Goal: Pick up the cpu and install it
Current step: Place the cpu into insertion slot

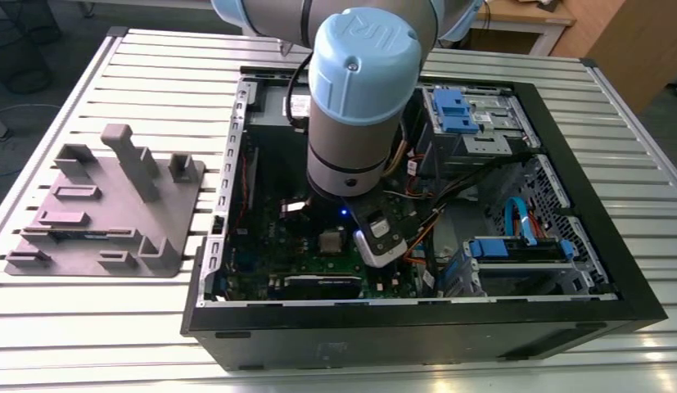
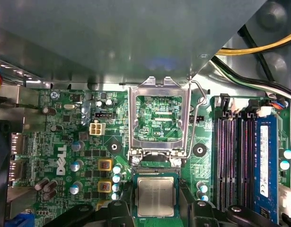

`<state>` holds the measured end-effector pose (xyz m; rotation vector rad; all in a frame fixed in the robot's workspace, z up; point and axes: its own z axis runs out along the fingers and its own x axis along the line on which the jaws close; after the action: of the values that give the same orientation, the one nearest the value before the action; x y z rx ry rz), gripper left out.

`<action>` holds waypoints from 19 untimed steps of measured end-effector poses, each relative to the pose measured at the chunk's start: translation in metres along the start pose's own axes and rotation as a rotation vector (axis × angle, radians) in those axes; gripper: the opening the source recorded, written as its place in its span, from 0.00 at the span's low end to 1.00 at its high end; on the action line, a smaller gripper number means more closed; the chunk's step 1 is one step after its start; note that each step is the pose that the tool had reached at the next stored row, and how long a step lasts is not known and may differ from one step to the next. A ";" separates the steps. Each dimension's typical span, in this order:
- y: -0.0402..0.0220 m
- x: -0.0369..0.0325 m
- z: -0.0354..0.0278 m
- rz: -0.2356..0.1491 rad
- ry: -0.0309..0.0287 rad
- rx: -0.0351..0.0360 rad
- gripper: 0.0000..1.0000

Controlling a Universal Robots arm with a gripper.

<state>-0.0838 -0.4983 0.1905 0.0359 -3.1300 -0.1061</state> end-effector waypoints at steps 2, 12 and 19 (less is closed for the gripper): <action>0.0000 0.0000 0.0006 0.000 0.0000 -0.0001 0.47; -0.0003 0.0001 0.0020 0.000 0.0000 0.0000 0.47; -0.0005 0.0001 0.0022 0.000 0.0001 0.0005 0.47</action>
<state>-0.0839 -0.4987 0.1882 0.0357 -3.1300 -0.1053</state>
